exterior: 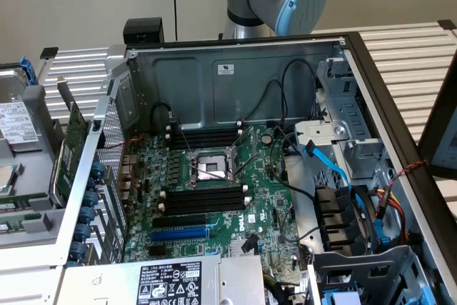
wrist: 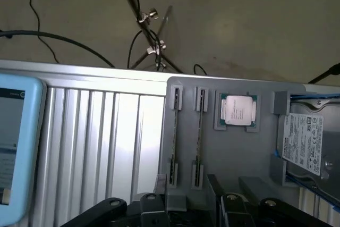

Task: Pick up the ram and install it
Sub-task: 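Pick up the ram and move it above insertion slot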

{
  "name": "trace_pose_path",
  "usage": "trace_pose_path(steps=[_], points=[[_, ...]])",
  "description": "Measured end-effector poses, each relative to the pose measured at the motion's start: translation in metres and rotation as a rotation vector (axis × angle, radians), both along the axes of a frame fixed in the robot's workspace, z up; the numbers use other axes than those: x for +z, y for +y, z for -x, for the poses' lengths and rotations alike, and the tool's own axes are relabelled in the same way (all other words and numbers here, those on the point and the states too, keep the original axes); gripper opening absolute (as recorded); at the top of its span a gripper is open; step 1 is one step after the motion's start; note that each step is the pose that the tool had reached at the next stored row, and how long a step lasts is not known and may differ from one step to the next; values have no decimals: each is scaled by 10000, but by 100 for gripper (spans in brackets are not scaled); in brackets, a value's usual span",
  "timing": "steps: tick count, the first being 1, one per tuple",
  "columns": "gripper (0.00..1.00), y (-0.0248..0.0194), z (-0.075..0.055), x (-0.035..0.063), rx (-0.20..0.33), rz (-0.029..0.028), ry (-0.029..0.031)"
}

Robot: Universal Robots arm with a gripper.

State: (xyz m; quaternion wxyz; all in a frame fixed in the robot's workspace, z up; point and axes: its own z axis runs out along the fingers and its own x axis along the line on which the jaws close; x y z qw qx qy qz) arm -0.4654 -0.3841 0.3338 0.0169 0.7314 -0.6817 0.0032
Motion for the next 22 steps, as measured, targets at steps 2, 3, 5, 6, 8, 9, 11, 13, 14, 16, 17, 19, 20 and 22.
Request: trace_pose_path(steps=[2,3,5,6,8,9,11,13,14,16,17,19,20,22], points=[[42,0,0,-37,5,-1,-1],[42,0,0,-55,7,0,0],[42,5,1,-90,7,0,0],[42,16,1,-108,7,1,2],[42,55,0,-146,8,-2,-1],[42,67,0,-165,8,-3,-2],[42,67,2,-200,11,0,2],[42,66,10,-237,12,-2,-1],[42,65,13,-255,11,-1,0],[42,62,18,-291,11,-2,0],[42,61,20,-309,11,-2,1],[42,54,24,-345,12,-1,1],[42,48,26,-363,13,-2,0],[42,20,29,-400,12,-3,1]])
